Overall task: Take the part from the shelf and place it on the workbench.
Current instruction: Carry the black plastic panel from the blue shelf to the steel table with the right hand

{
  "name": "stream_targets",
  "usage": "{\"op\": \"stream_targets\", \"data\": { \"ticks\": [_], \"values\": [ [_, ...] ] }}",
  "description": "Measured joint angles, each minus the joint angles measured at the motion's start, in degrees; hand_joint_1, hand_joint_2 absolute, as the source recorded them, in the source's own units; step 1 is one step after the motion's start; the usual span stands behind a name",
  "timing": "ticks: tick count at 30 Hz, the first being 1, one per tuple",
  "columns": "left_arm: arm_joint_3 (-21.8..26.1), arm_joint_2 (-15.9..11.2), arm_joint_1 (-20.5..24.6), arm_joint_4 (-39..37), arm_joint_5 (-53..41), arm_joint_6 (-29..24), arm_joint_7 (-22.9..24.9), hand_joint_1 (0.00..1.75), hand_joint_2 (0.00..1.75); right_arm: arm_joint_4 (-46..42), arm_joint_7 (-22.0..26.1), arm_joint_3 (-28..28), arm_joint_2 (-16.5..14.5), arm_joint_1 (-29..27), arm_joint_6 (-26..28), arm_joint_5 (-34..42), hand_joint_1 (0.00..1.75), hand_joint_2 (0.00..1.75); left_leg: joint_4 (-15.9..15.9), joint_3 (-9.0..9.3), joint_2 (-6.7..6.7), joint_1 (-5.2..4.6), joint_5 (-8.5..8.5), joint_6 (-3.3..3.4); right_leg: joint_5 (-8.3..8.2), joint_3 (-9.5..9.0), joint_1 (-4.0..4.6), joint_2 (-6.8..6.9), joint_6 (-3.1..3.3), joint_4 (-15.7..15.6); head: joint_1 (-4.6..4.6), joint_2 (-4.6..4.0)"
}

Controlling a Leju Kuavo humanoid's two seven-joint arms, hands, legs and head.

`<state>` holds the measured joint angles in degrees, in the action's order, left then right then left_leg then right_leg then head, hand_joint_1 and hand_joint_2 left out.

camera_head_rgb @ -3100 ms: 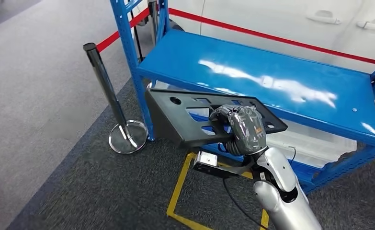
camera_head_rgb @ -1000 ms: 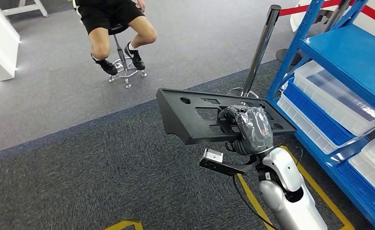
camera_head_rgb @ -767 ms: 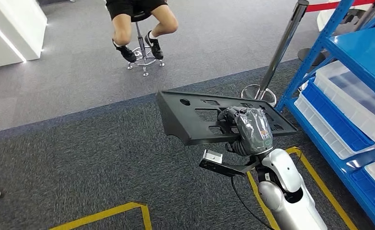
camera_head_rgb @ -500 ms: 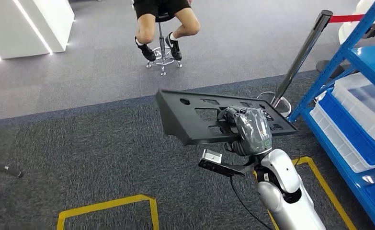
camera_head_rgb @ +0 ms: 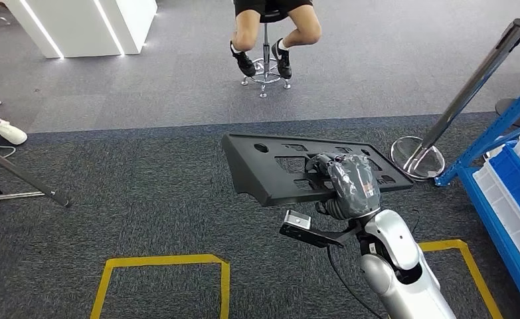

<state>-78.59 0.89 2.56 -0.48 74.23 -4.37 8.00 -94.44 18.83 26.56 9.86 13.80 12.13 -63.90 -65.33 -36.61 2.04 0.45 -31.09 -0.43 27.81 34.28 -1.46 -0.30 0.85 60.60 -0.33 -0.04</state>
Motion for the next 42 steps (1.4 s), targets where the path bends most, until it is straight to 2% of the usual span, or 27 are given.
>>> {"op": "stream_targets", "data": {
  "ticks": [2,3,4,5,6,8,10,12,15,18,19,20,21,22,23,24,26,27,29,31,33,35,36,37,38,40,42],
  "values": [
    [-0.16,0.03,0.16,0.0,-0.01,0.0,0.04,0.0,1.75,0.01,-0.03,-0.03,0.01,-0.11,0.01,-0.01,1.75,1.75,-7.42,-3.59,-1.4,0.05,-3.42,-0.07,-0.06,0.19,0.46,1.45,0.23,-0.03,-0.04,0.0],
    [-0.25,0.04,0.18,0.0,-0.02,0.0,0.04,0.0,1.75,0.02,-0.04,-0.03,0.02,-0.16,0.01,-0.01,1.75,1.75,-9.59,-4.58,-1.55,0.04,-3.99,0.06,-0.07,0.26,0.67,2.19,0.28,-0.03,-0.04,0.0],
    [-0.36,0.06,0.15,0.0,-0.02,0.0,0.04,0.0,1.75,0.02,-0.05,-0.02,0.02,-0.18,0.01,-0.01,1.75,1.75,-9.61,-4.46,-1.63,-0.06,-3.45,0.32,-0.06,0.28,0.86,2.92,0.32,-0.03,-0.04,0.0],
    [-0.47,0.07,0.1,0.0,-0.02,0.0,0.04,0.0,1.75,0.02,-0.07,-0.02,0.02,-0.18,0.01,-0.01,1.75,1.75,-7.32,-3.11,-1.83,-0.25,-1.94,0.7,-0.05,0.24,1.0,3.63,0.35,-0.03,-0.04,0.0],
    [-0.58,0.07,0.05,-0.01,-0.02,-0.01,0.04,0.0,1.75,0.02,-0.08,-0.02,0.02,-0.16,0.01,-0.01,1.75,1.75,-3.34,-0.84,-2.52,-0.61,0.06,1.22,-0.03,0.15,1.08,4.31,0.37,-0.03,-0.04,0.0],
    [-0.68,0.01,0.07,-0.02,-0.02,-0.03,0.04,0.0,1.75,0.02,-0.12,-0.03,0.02,-0.15,0.01,-0.01,1.75,1.75,4.26,3.15,-4.98,-1.62,2.55,2.21,-0.01,-0.03,1.18,5.58,0.31,-0.1,-0.03,0.0],
    [-0.72,-0.05,0.19,-0.02,-0.02,-0.08,0.04,0.0,1.75,0.02,-0.12,-0.02,0.01,-0.15,0.01,-0.01,1.75,1.75,6.88,4.11,-5.92,-2.32,2.92,2.89,-0.06,-0.15,1.18,6.85,0.05,-0.29,-0.03,0.0],
    [-0.78,-0.05,0.11,-0.02,-0.02,-0.11,0.05,0.0,1.75,0.01,-0.12,-0.01,-0.02,-0.1,0.01,-0.01,1.75,1.75,7.74,4.3,-4.53,-2.21,3.65,3.33,-0.07,-0.43,1.12,7.47,-0.44,-0.46,-0.03,0.0],
    [-0.86,0.08,0.01,-0.01,-0.02,-0.13,0.12,0.0,1.75,0.02,-0.12,-0.03,-0.01,-0.05,0.01,-0.02,1.75,1.75,9.28,5.23,-3.32,-1.6,4.8,3.54,0.65,-0.44,0.9,4.69,-1.05,0.23,0.03,0.0],
    [-0.87,0.1,0.05,-0.01,-0.02,-0.13,0.17,0.0,1.75,0.01,-0.12,-0.04,0.0,-0.05,0.03,-0.03,1.75,1.75,9.38,5.23,-3.1,-1.56,4.94,3.65,1.34,-0.04,0.81,3.4,-1.12,1.06,0.03,0.0],
    [-0.9,0.11,0.08,-0.01,-0.02,-0.13,0.22,0.0,1.75,0.01,-0.12,-0.07,0.01,-0.03,0.05,-0.04,1.75,1.75,9.39,5.18,-2.92,-1.51,5.04,3.77,2.17,0.55,0.79,2.65,-1.16,2.27,0.03,0.0],
    [-0.93,0.13,0.1,-0.02,-0.01,-0.13,0.29,0.0,1.75,0.04,-0.12,-0.12,0.02,-0.08,0.08,-0.07,1.75,1.75,9.35,5.04,-2.39,-1.46,5.14,3.88,3.9,2.18,0.71,1.77,-1.32,5.7,0.02,0.0],
    [-0.98,0.15,0.12,-0.01,0.03,-0.13,0.37,0.0,1.75,0.17,-0.13,-0.18,0.03,-0.15,0.09,-0.11,1.75,1.75,9.05,4.83,-1.26,-1.36,5.19,3.91,4.7,3.52,0.55,1.01,-1.58,8.53,0.02,0.0],
    [-1.03,0.22,0.17,-0.01,0.08,-0.13,0.43,0.0,1.75,0.29,-0.15,-0.22,0.03,-0.23,0.09,-0.16,1.75,1.75,8.62,4.61,0.01,-1.21,5.11,3.8,4.52,4.05,0.32,0.44,-1.89,9.75,0.03,0.0],
    [-1.06,0.31,0.2,-0.01,0.15,-0.13,0.48,0.0,1.75,0.42,-0.18,-0.26,0.04,-0.3,0.09,-0.2,1.75,1.75,8.02,4.38,1.37,-1.05,4.93,3.55,3.39,3.7,0.01,-0.17,-2.24,9.16,0.03,0.0],
    [-1.08,0.38,0.22,-0.01,0.25,-0.13,0.5,0.0,1.75,0.52,-0.19,-0.27,0.04,-0.27,0.09,-0.26,1.75,1.75,7.34,4.07,2.54,-0.89,4.66,3.19,1.69,2.09,-0.3,-1.39,-2.51,5.9,0.04,0.0],
    [-1.11,0.46,0.38,-0.02,0.47,-0.14,0.48,0.0,1.75,0.59,-0.19,-0.28,0.04,-0.18,0.07,-0.38,1.75,1.75,6.19,3.18,3.92,-0.75,4.27,2.42,0.49,0.09,-0.56,-3.36,-2.45,1.36,0.03,0.0],
    [-1.14,0.49,0.4,-0.02,0.58,-0.14,0.47,0.0,1.75,0.64,-0.2,-0.28,0.04,-0.15,0.05,-0.46,1.75,1.75,5.96,2.7,4.55,-0.69,4.26,2.06,0.77,-0.02,-0.48,-3.76,-2.2,0.83,0.02,0.0],
    [-1.2,0.58,0.31,-0.02,0.69,-0.18,0.45,0.0,1.75,0.71,-0.24,-0.3,0.03,0.01,0.01,-0.59,1.75,1.75,6.0,2.11,5.56,-0.48,4.33,1.41,0.64,-0.06,-0.3,-2.45,-1.4,0.47,0.02,0.0],
    [-1.28,0.79,0.19,-0.01,0.7,-0.27,0.37,0.0,1.75,0.72,-0.27,-0.28,-0.01,0.39,-0.05,-0.7,1.75,1.75,4.35,1.21,3.7,-0.47,3.31,0.89,0.59,-0.57,-0.31,-1.12,-0.53,-0.14,-0.07,0.0],
    [-1.41,0.95,0.35,0.0,0.74,-0.37,0.22,0.0,1.75,0.78,-0.27,-0.28,-0.04,0.64,-0.11,-0.75,1.75,1.75,-1.48,-1.75,0.17,-0.44,0.49,0.51,0.69,-1.06,-0.07,0.34,0.02,-0.57,-0.21,0.0],
    [-1.54,1.02,0.55,0.0,0.78,-0.42,0.1,0.0,1.75,0.92,-0.27,-0.27,-0.04,0.67,-0.2,-0.76,1.75,1.75,-8.22,-5.61,-1.32,-0.26,-1.91,0.37,1.03,-1.33,0.33,1.99,0.2,-0.63,-0.26,0.0],
    [-1.58,1.04,0.56,0.0,0.81,-0.42,0.06,0.0,1.75,0.98,-0.27,-0.25,-0.04,0.68,-0.24,-0.77,1.75,1.75,-9.56,-6.54,-1.55,-0.23,-1.81,0.45,1.27,-1.5,0.48,2.82,0.23,-0.62,-0.27,0.0],
    [-1.63,1.07,0.55,0.0,0.83,-0.42,0.04,0.0,1.75,1.02,-0.27,-0.23,-0.05,0.7,-0.26,-0.77,1.75,1.75,-8.74,-6.3,-1.71,-0.26,-0.66,0.64,1.54,-1.78,0.62,3.61,0.22,-0.62,-0.27,0.0],
    [-1.69,1.09,0.47,0.0,0.84,-0.42,0.04,0.0,1.75,1.03,-0.27,-0.21,-0.05,0.76,-0.28,-0.77,1.75,1.75,-5.77,-4.89,-2.08,-0.36,1.37,0.95,1.87,-2.21,0.72,4.37,0.17,-0.62,-0.27,0.0],
    [-1.89,1.1,0.37,0.0,0.86,-0.42,0.04,0.0,1.75,1.03,-0.27,-0.21,-0.05,0.94,-0.28,-0.77,1.75,1.75,1.92,-1.01,-4.5,-1.06,4.57,1.78,2.67,-3.19,0.89,5.77,-0.16,-0.77,-0.25,0.0],
    [-2.1,1.1,0.46,0.0,0.9,-0.4,-0.07,0.0,1.75,1.04,-0.27,-0.2,-0.05,1.09,-0.28,-0.77,1.75,1.75,5.95,1.07,-6.13,-1.92,4.86,2.53,3.21,-4.14,0.92,7.03,-0.81,-1.05,-0.25,0.0]
  ]
}}
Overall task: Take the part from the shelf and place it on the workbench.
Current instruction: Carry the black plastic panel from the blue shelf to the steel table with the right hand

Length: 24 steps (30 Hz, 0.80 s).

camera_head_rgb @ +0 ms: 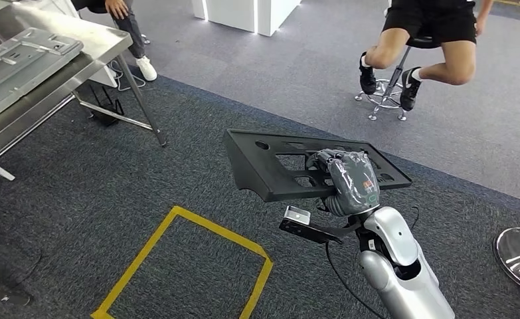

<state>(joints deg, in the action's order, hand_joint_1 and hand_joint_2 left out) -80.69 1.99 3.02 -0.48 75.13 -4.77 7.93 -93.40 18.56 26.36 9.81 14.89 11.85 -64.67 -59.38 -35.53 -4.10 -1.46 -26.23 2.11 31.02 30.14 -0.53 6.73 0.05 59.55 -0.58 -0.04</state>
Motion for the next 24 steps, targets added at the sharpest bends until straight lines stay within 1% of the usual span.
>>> {"op": "stream_targets", "data": {
  "ticks": [1,2,3,4,5,6,7,8,9,10,11,12,13,14,15,16,17,18,19,20,21,22,23,24],
  "values": [
    [-0.08,0.0,0.0,0.0,0.06,0.01,-0.08,0.0,1.75,0.04,0.0,0.04,-0.01,0.03,-0.01,0.0,1.75,1.75,0.5,0.35,0.39,-0.22,-0.42,0.31,-0.04,-0.44,-0.08,0.48,-0.43,0.08,-0.01,0.0],
    [-0.15,-0.01,-0.03,0.0,0.13,0.02,-0.17,0.0,1.75,0.08,0.0,0.1,-0.07,0.09,-0.02,0.0,1.75,1.75,0.95,1.04,1.25,-0.22,-0.58,0.63,-0.12,-0.82,-0.37,0.73,-0.79,0.52,-0.02,0.01],
    [-0.22,-0.01,-0.11,0.0,0.19,0.04,-0.24,0.0,1.75,0.15,0.0,0.16,-0.13,0.14,-0.03,0.0,1.75,1.75,1.47,1.89,2.02,-0.15,-0.74,0.96,-0.3,-0.91,-0.65,-0.01,-1.09,1.55,0.04,0.01],
    [-0.29,0.01,-0.17,0.0,0.22,0.06,-0.28,0.0,1.75,0.22,0.0,0.21,-0.18,0.27,-0.03,0.0,1.75,1.75,1.82,2.94,2.72,-0.04,-0.9,1.25,-0.31,-0.28,-0.92,-1.55,-1.31,3.27,0.08,0.01],
    [-0.34,0.03,-0.13,0.0,0.23,0.08,-0.31,0.0,1.75,0.26,0.0,0.23,-0.24,0.41,-0.03,0.0,1.75,1.75,2.09,3.93,3.37,0.07,-1.09,1.55,-0.02,1.12,-1.1,-3.35,-1.42,5.76,0.12,0.01],
    [-0.37,0.06,-0.09,0.0,0.23,0.09,-0.33,0.0,1.75,0.31,0.0,0.23,-0.24,0.48,-0.03,0.0,1.75,1.75,2.2,4.53,3.96,0.16,-1.37,1.81,0.65,3.33,-1.18,-5.14,-1.5,8.81,0.16,0.0],
    [-0.38,0.09,0.03,0.0,0.23,0.05,-0.37,0.0,1.75,0.35,0.0,0.23,-0.23,0.5,-0.03,0.0,1.75,1.75,2.21,5.01,4.7,0.22,-1.76,2.0,1.85,5.98,-1.21,-6.13,-1.61,11.93,0.14,0.0],
    [-0.39,0.11,0.12,0.0,0.23,0.0,-0.42,0.0,1.75,0.42,0.0,0.23,-0.24,0.45,-0.03,0.0,1.75,1.75,2.22,5.53,5.58,0.27,-2.27,2.12,3.32,8.57,-1.23,-6.45,-1.75,14.41,0.15,0.0],
    [-0.4,0.14,0.15,0.0,0.23,-0.05,-0.46,0.0,1.75,0.54,0.0,0.24,-0.24,0.37,-0.04,0.0,1.75,1.75,2.22,6.2,6.54,0.31,-2.89,2.1,4.71,10.66,-1.25,-6.54,-1.91,15.66,0.15,0.0],
    [-0.43,0.18,0.14,0.0,0.23,-0.12,-0.5,0.0,1.75,0.67,0.0,0.24,-0.24,0.33,-0.04,-0.01,1.75,1.75,2.22,7.07,7.55,0.38,-3.6,1.96,5.41,11.95,-1.27,-6.6,-2.08,15.31,0.15,0.0],
    [-0.45,0.22,0.03,0.0,0.23,-0.16,-0.53,0.0,1.75,0.78,0.0,0.24,-0.24,0.31,-0.04,-0.04,1.75,1.75,2.21,8.14,8.52,0.47,-4.4,1.75,4.92,12.51,-1.32,-6.74,-2.25,13.48,0.16,0.0],
    [-0.48,0.27,-0.14,0.0,0.25,-0.22,-0.56,0.0,1.75,0.86,0.0,0.24,-0.24,0.31,-0.05,-0.08,1.75,1.75,2.21,9.06,9.35,0.58,-5.32,1.49,2.45,12.56,-1.46,-7.37,-2.49,10.46,0.18,0.0],
    [-0.51,0.32,-0.26,0.0,0.27,-0.3,-0.6,0.0,1.75,0.95,0.0,0.23,-0.22,0.29,-0.05,-0.12,1.75,1.75,1.96,10.03,10.1,0.68,-6.3,1.2,-1.9,12.5,-1.58,-8.4,-2.68,6.92,0.19,0.0],
    [-0.56,0.36,-0.34,0.0,0.33,-0.37,-0.68,0.0,1.75,1.05,0.0,0.23,-0.2,0.3,-0.1,-0.16,1.75,1.75,1.99,10.6,10.84,0.75,-7.17,0.88,-5.62,12.27,-1.62,-9.3,-2.67,4.28,0.19,0.0],
    [-0.63,0.39,-0.33,0.0,0.39,-0.44,-0.75,0.0,1.75,1.16,-0.02,0.22,-0.19,0.29,-0.15,-0.2,1.75,1.75,2.24,10.93,11.48,0.87,-7.9,0.56,-8.61,12.05,-1.53,-9.94,-2.53,2.47,0.19,0.0],
    [-0.72,0.43,-0.27,0.0,0.46,-0.49,-0.81,0.0,1.75,1.26,-0.04,0.22,-0.18,0.33,-0.2,-0.23,1.75,1.75,2.31,11.35,11.99,1.01,-8.08,0.19,-9.83,11.78,-1.33,-9.95,-2.11,1.59,0.17,0.0],
    [-0.78,0.46,-0.21,0.0,0.55,-0.51,-0.87,0.0,1.75,1.3,-0.05,0.23,-0.19,0.45,-0.25,-0.26,1.75,1.75,2.09,11.23,12.34,1.16,-7.62,-0.15,-9.12,11.11,-1.13,-9.36,-1.55,1.49,0.15,0.0],
    [-0.84,0.49,-0.16,0.0,0.61,-0.54,-0.87,0.0,1.75,1.29,-0.1,0.21,-0.2,0.55,-0.26,-0.3,1.75,1.75,0.59,10.78,12.05,1.27,-6.56,-0.43,-8.61,10.2,-1.0,-8.76,-1.02,1.0,0.15,0.01],
    [-0.87,0.51,-0.17,0.0,0.72,-0.55,-0.87,0.0,1.75,1.32,-0.14,0.17,-0.2,0.68,-0.27,-0.31,1.75,1.75,-2.29,9.6,10.89,1.28,-4.83,-0.7,-7.89,8.92,-0.97,-8.15,-0.48,0.45,0.13,0.01],
    [-0.9,0.55,-0.12,0.0,0.83,-0.55,-0.87,0.0,1.75,1.36,-0.18,0.11,-0.2,0.81,-0.28,-0.33,1.75,1.75,-6.12,7.42,9.23,1.26,-3.32,-0.88,-7.1,7.31,-0.91,-7.52,-0.07,-0.17,0.1,0.01],
    [-0.93,0.6,-0.06,0.0,0.92,-0.54,-0.88,0.0,1.75,1.42,-0.2,0.07,-0.2,0.86,-0.32,-0.36,1.75,1.75,-9.98,4.74,7.36,1.26,-2.78,-1.11,-6.23,5.51,-0.82,-6.89,0.18,-0.91,0.07,0.01],
    [-0.96,0.66,-0.01,0.0,1.0,-0.51,-0.88,0.0,1.75,1.53,-0.2,0.03,-0.2,0.91,-0.36,-0.4,1.75,1.75,-12.99,1.94,5.82,1.27,-3.54,-1.33,-5.29,3.7,-0.72,-6.2,0.29,-1.6,0.04,0.0],
    [-1.02,0.72,0.02,0.0,1.03,-0.49,-0.89,0.0,1.75,1.65,-0.18,0.03,-0.2,0.99,-0.41,-0.44,1.75,1.75,-14.73,-0.63,5.02,1.32,-5.74,-1.5,-4.31,1.86,-0.6,-5.5,0.32,-2.27,0.02,0.0],
    [-1.11,0.77,-0.01,0.0,1.03,-0.46,-0.9,0.0,1.75,1.81,-0.17,0.03,-0.2,1.12,-0.48,-0.48,1.75,1.75,-14.98,-2.67,4.69,1.36,-8.7,-1.63,-3.27,-0.04,-0.51,-4.8,0.31,-2.88,0.03,0.0]
  ]
}}
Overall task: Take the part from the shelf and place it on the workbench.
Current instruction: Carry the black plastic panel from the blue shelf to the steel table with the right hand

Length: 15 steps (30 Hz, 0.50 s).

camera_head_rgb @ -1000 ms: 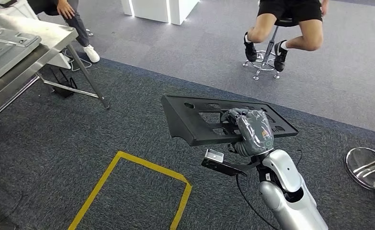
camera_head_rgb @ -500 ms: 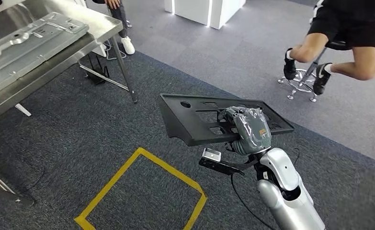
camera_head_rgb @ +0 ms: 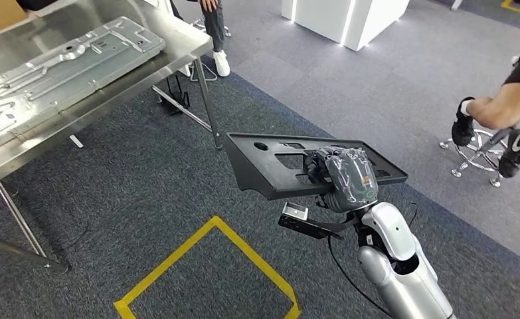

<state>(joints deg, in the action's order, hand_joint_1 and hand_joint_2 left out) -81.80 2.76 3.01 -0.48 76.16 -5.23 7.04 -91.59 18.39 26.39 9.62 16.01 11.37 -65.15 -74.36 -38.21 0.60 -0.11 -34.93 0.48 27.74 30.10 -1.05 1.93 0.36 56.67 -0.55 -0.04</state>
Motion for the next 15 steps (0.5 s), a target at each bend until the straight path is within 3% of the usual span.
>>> {"op": "stream_targets", "data": {
  "ticks": [1,2,3,4,5,6,7,8,9,10,12,13,15],
  "values": [
    [-0.14,0.05,-0.11,0.0,-0.01,0.03,0.0,0.0,1.75,0.19,-0.03,-0.01,-0.01,0.24,-0.09,-0.1,1.75,1.75,0.94,-1.5,-0.15,0.02,-2.54,0.02,1.08,-1.92,0.1,0.65,-0.02,-0.53,-0.01,0.0],
    [-0.31,0.1,-0.28,0.0,-0.04,0.08,0.0,0.0,1.75,0.39,-0.09,0.0,-0.02,0.6,-0.21,-0.31,1.75,1.75,2.93,-2.56,-0.28,0.01,-3.71,0.22,2.22,-3.88,0.26,1.3,-0.04,-1.02,-0.01,0.0],
    [-0.49,0.14,-0.48,0.0,-0.08,0.14,0.0,0.0,1.75,0.64,-0.17,0.02,-0.03,1.1,-0.36,-0.55,1.75,1.75,5.86,-3.24,-0.57,-0.06,-2.53,0.65,3.39,-5.78,0.47,1.92,-0.06,-1.51,-0.01,0.0],
    [-0.62,0.11,-0.72,-0.01,-0.11,0.22,-0.01,0.0,1.75,1.02,-0.28,0.05,-0.03,1.71,-0.5,-0.83,1.75,1.75,9.51,-3.61,-1.46,-0.31,2.13,1.46,4.53,-7.4,0.61,2.47,-0.08,-1.95,0.03,0.0],
    [-0.74,0.02,-0.91,-0.03,-0.14,0.3,-0.04,0.0,1.75,1.54,-0.38,0.1,-0.04,2.44,-0.69,-1.05,1.75,1.75,12.85,-3.63,-2.46,-0.74,8.15,2.18,5.73,-8.89,0.76,2.88,-0.26,-2.28,0.2,0.01],
    [-0.84,-0.08,-0.97,-0.04,-0.14,0.39,-0.07,0.0,1.75,2.04,-0.52,0.16,-0.04,3.24,-0.86,-1.18,1.75,1.75,15.09,-3.36,-3.34,-1.27,13.04,2.73,6.79,-10.11,0.75,3.25,-0.6,-2.72,0.35,0.01],
    [-0.94,-0.19,-0.94,-0.05,-0.14,0.48,-0.12,0.0,1.75,2.54,-0.69,0.21,-0.08,4.07,-1.06,-1.28,1.75,1.75,16.37,-2.9,-3.76,-1.84,16.26,3.14,7.55,-11.47,0.58,3.58,-1.05,-3.08,0.49,0.01],
    [-1.07,-0.27,-0.82,-0.06,-0.14,0.57,-0.17,0.0,1.75,2.9,-0.86,0.25,-0.13,4.97,-1.25,-1.33,1.75,1.75,16.62,-2.15,-3.38,-2.29,16.46,3.26,7.68,-12.4,0.38,3.76,-1.59,-2.83,0.62,0.01],
    [-1.19,-0.34,-0.59,-0.06,-0.14,0.67,-0.21,0.0,1.75,3.1,-1.03,0.26,-0.25,5.91,-1.39,-1.37,1.75,1.75,16.72,-1.1,-2.65,-2.42,15.34,3.49,7.03,-12.36,0.0,3.79,-2.06,-1.38,0.57,0.02],
    [-1.33,-0.44,-0.39,-0.07,-0.14,0.78,-0.26,0.0,1.75,3.35,-1.15,0.26,-0.37,6.9,-1.57,-1.39,1.75,1.75,17.15,0.08,-1.88,-2.44,14.58,3.85,5.58,-11.22,-0.29,3.03,-2.3,1.87,0.61,0.02],
    [-1.63,-0.61,0.14,-0.07,-0.18,0.97,-0.37,0.0,1.75,3.94,-1.23,0.3,-0.52,8.8,-2.01,-1.51,1.75,1.75,18.01,2.82,-0.55,-2.08,12.93,4.59,3.21,-5.12,-0.63,0.31,-2.48,11.29,0.63,0.02],
    [-1.76,-0.65,0.34,-0.07,-0.2,1.08,-0.43,0.0,1.75,4.36,-1.23,0.35,-0.52,9.49,-2.27,-1.59,1.75,1.75,18.33,4.22,0.2,-1.89,11.89,4.8,3.75,-1.48,-0.68,-1.02,-2.53,15.4,0.68,0.01],
    [-1.9,-0.72,0.51,-0.07,-0.21,1.32,-0.52,0.0,1.75,5.3,-1.27,0.55,-0.51,10.52,-2.79,-1.69,1.75,1.75,18.68,7.37,2.22,-1.37,9.47,4.72,8.68,4.99,-0.8,-1.92,-2.91,18.98,0.69,0.02]
  ]
}}
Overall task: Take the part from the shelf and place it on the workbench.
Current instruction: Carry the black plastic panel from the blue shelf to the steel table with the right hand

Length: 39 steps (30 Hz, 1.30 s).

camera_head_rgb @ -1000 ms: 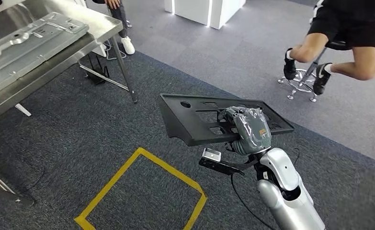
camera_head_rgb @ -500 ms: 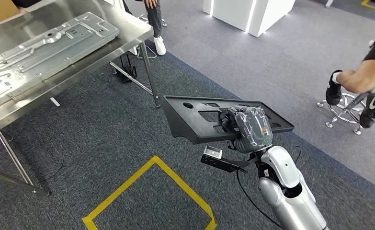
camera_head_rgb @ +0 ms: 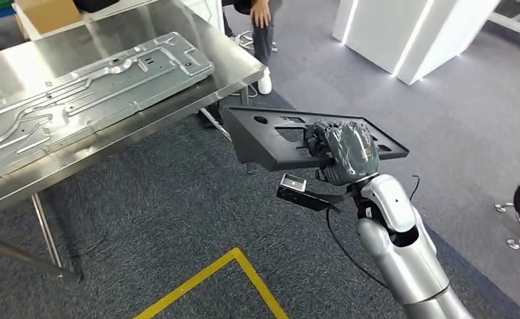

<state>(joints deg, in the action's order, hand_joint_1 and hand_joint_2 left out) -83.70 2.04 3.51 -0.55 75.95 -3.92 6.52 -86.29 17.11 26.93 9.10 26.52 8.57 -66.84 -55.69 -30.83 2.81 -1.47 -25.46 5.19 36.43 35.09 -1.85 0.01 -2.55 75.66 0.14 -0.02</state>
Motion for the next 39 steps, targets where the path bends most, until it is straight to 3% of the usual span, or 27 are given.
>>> {"op": "stream_targets", "data": {
  "ticks": [1,2,3,4,6,7,8,9,10,12,13,15,17,18,19,22,23,25,27,28,30,31,32,33,36,37,39],
  "values": [
    [-0.06,-0.02,-0.09,0.0,0.01,0.15,-0.03,0.0,1.75,0.51,-0.09,0.13,0.0,0.5,-0.26,-0.01,1.75,1.75,0.06,1.72,1.14,0.27,-1.31,-0.26,2.54,2.52,-0.1,-0.03,-0.31,-0.3,0.0,0.0],
    [-0.13,-0.02,-0.25,0.0,0.01,0.3,-0.02,0.0,1.75,1.02,-0.19,0.26,-0.01,1.09,-0.5,-0.05,1.75,1.75,0.08,3.46,2.23,0.52,-2.67,-0.54,3.73,4.57,-0.2,-0.05,-0.65,-1.74,0.01,0.0],
    [-0.2,0.01,-0.41,0.0,0.01,0.45,-0.02,0.0,1.75,1.52,-0.29,0.42,-0.01,1.77,-0.73,-0.11,1.75,1.75,0.08,5.23,3.23,0.78,-4.11,-0.89,2.51,6.23,-0.36,-0.21,-1.08,-4.25,0.01,0.0],
    [-0.25,0.03,-0.63,0.0,0.01,0.57,-0.01,0.0,1.75,2.06,-0.39,0.57,0.04,2.41,-0.98,-0.19,1.75,1.75,0.1,6.65,4.06,1.01,-5.59,-1.24,-1.98,7.44,-0.57,-0.77,-1.57,-7.74,0.06,-0.01],
    [-0.32,0.01,-0.78,0.0,0.01,0.72,0.02,0.0,1.75,3.45,-0.55,1.18,0.16,3.74,-1.54,-0.4,1.75,1.75,-0.28,9.27,5.56,1.24,-8.71,-2.07,-14.0,8.84,-0.8,-2.19,-1.68,-14.12,0.09,-0.02],
    [-0.38,-0.02,-0.77,0.0,0.01,0.75,0.06,0.0,1.75,4.05,-0.61,1.54,0.16,4.36,-1.78,-0.5,1.75,1.75,-0.09,10.33,6.17,1.33,-9.95,-2.53,-17.68,8.91,-0.7,-2.53,-1.15,-15.39,0.13,-0.02],
    [-0.45,-0.05,-0.66,0.0,0.01,0.77,0.1,0.0,1.75,4.46,-0.67,1.87,0.08,5.05,-1.93,-0.57,1.75,1.75,-0.29,11.15,6.58,1.39,-10.37,-2.96,-18.51,8.67,-0.54,-2.26,-0.3,-15.48,0.13,-0.02],
    [-0.53,-0.12,-0.53,-0.01,0.01,0.78,0.14,0.0,1.75,4.6,-0.75,2.08,-0.09,5.77,-2.0,-0.61,1.75,1.75,-1.2,11.05,6.68,1.43,-9.84,-3.34,-17.31,7.96,-0.39,-1.63,0.56,-14.89,0.13,-0.02],
    [-0.6,-0.19,-0.44,0.01,0.01,0.79,0.16,0.0,1.75,4.68,-0.84,2.16,-0.27,6.46,-1.99,-0.64,1.75,1.75,-3.64,10.07,5.68,1.53,-8.28,-3.66,-16.26,7.02,-0.4,-1.02,1.27,-15.01,0.14,-0.02],
    [-0.66,-0.31,-0.17,0.04,0.01,0.8,0.16,0.0,1.75,4.91,-0.95,2.22,-0.5,7.51,-2.01,-0.72,1.75,1.75,-11.89,4.86,1.65,1.53,-4.86,-4.3,-14.43,4.08,-0.44,0.11,2.1,-16.32,-0.04,-0.01],
    [-0.68,-0.32,-0.11,0.06,0.01,0.8,0.15,0.0,1.75,5.13,-0.94,2.35,-0.55,7.78,-2.12,-0.76,1.75,1.75,-15.55,1.59,-0.54,1.55,-4.68,-4.66,-13.47,2.17,-0.37,0.7,2.28,-17.21,-0.12,-0.02],
    [-0.73,-0.33,-0.11,0.06,0.03,0.81,0.15,0.0,1.75,5.79,-0.93,2.85,-0.68,8.24,-2.54,-0.81,1.75,1.75,-18.77,-4.07,-2.31,1.59,-8.56,-5.18,-11.56,-2.05,-0.3,1.9,2.34,-18.94,-0.18,-0.02],
    [-0.8,-0.34,-0.29,0.05,0.32,0.93,-0.15,0.0,1.75,6.6,-1.04,3.47,-1.1,9.22,-3.07,-0.79,1.75,1.75,-16.93,-7.81,-2.47,1.55,-12.95,-5.08,-9.49,-6.24,-0.23,3.02,2.33,-20.15,-0.2,-0.02],
    [-0.82,-0.36,-0.42,0.05,0.62,1.09,-0.43,0.0,1.75,7.04,-1.14,3.82,-1.39,9.84,-3.3,-0.75,1.75,1.75,-14.53,-9.11,-2.59,1.49,-12.92,-4.71,-8.26,-8.27,-0.11,3.56,2.32,-20.56,-0.2,-0.02],
    [-0.83,-0.37,-0.59,0.04,0.95,1.29,-0.73,0.0,1.75,7.5,-1.28,4.22,-1.69,10.44,-3.45,-0.7,1.75,1.75,-11.19,-10.08,-3.08,1.31,-10.02,-4.08,-6.95,-10.09,0.06,4.18,2.31,-20.87,-0.2,-0.02],
    [-0.82,-0.61,-0.96,0.05,1.51,1.78,-1.28,0.0,1.75,9.22,-1.98,5.68,-2.32,11.39,-3.62,-0.5,1.75,1.75,-2.45,-11.51,-5.79,0.26,6.53,-2.26,-2.77,-14.37,0.9,5.39,1.82,-20.6,-0.15,-0.02],
    [-0.82,-0.68,-0.91,0.06,1.62,1.85,-1.35,0.0,1.75,9.68,-2.3,6.1,-2.56,11.53,-3.63,-0.46,1.75,1.75,-2.17,-11.51,-6.01,0.06,8.93,-2.12,-1.36,-15.51,1.1,5.72,1.54,-20.49,-0.13,-0.02],
    [-0.82,-0.69,-0.56,0.07,1.86,1.97,-1.36,0.0,1.75,10.14,-3.26,6.54,-3.32,12.32,-3.68,-0.56,1.75,1.75,-3.5,-10.74,-4.95,0.19,8.12,-2.18,0.87,-17.63,1.07,6.27,1.03,-20.78,-0.11,-0.02],
    [-0.82,-0.7,0.05,0.07,2.01,2.08,-1.29,0.0,1.75,10.44,-4.64,6.93,-4.2,14.15,-3.82,-1.05,1.75,1.75,-3.3,-9.97,-3.8,0.35,7.01,-1.84,2.91,-17.61,0.89,4.36,0.77,-18.75,-0.09,-0.02],
    [-0.82,-0.73,0.41,0.07,2.06,2.13,-1.25,0.0,1.75,10.67,-5.33,7.3,-4.53,14.98,-4.02,-1.46,1.75,1.75,-3.04,-9.75,-3.38,0.45,6.8,-1.51,4.45,-15.97,0.83,2.76,0.78,-15.73,-0.07,-0.02],
    [-0.82,-0.85,0.91,0.05,2.17,2.12,-1.19,0.0,1.75,11.29,-6.39,8.27,-4.75,15.53,-4.64,-2.19,1.75,1.75,-2.93,-9.71,-2.52,0.27,6.46,-0.91,7.64,-10.15,1.02,0.74,1.02,-7.28,-0.04,-0.02],
    [-0.82,-0.91,0.96,0.05,2.26,2.1,-1.16,0.0,1.75,11.73,-6.8,8.7,-4.8,15.37,-4.99,-2.47,1.75,1.75,-2.95,-9.7,-1.97,0.18,6.3,-0.77,8.05,-7.34,1.08,0.42,1.17,-4.05,-0.04,-0.02],
    [-0.82,-0.95,0.91,0.05,2.34,2.08,-1.15,0.0,1.75,12.19,-7.14,9.05,-4.87,15.19,-5.25,-2.63,1.75,1.75,-3.0,-9.67,-1.4,0.05,6.17,-0.71,7.14,-5.24,1.14,0.29,1.36,-2.7,-0.04,-0.02],
    [-0.82,-0.97,0.76,0.05,2.39,2.09,-1.13,0.0,1.75,12.66,-7.43,9.31,-4.95,15.12,-5.43,-2.77,1.75,1.75,-3.06,-9.63,-0.88,-0.13,6.06,-0.71,4.92,-4.08,1.23,0.24,1.68,-3.52,-0.04,-0.02],
    [-0.82,-0.87,0.21,0.09,2.52,2.15,-1.14,0.0,1.75,13.87,-7.79,9.91,-5.21,15.44,-5.79,-3.08,1.75,1.75,-3.18,-9.37,0.05,-0.5,5.85,-0.88,-3.65,-4.39,2.0,-0.24,3.57,-12.7,-0.14,-0.02],
    [-0.83,-0.84,0.12,0.1,2.57,2.18,-1.17,0.0,1.75,14.29,-7.78,10.24,-5.37,15.57,-5.95,-3.16,1.75,1.75,-3.17,-9.34,0.22,-0.4,5.88,-1.09,-5.1,-4.66,2.3,-0.42,4.07,-14.86,-0.23,-0.02],
    [-0.84,-0.84,0.06,0.13,2.69,2.29,-1.25,0.0,1.75,15.13,-7.74,10.96,-5.71,15.81,-6.24,-3.23,1.75,1.75,-3.04,-9.34,0.51,-0.07,5.96,-1.84,-5.68,-4.78,2.71,-0.54,4.6,-16.35,-0.35,-0.02]
  ]
}}
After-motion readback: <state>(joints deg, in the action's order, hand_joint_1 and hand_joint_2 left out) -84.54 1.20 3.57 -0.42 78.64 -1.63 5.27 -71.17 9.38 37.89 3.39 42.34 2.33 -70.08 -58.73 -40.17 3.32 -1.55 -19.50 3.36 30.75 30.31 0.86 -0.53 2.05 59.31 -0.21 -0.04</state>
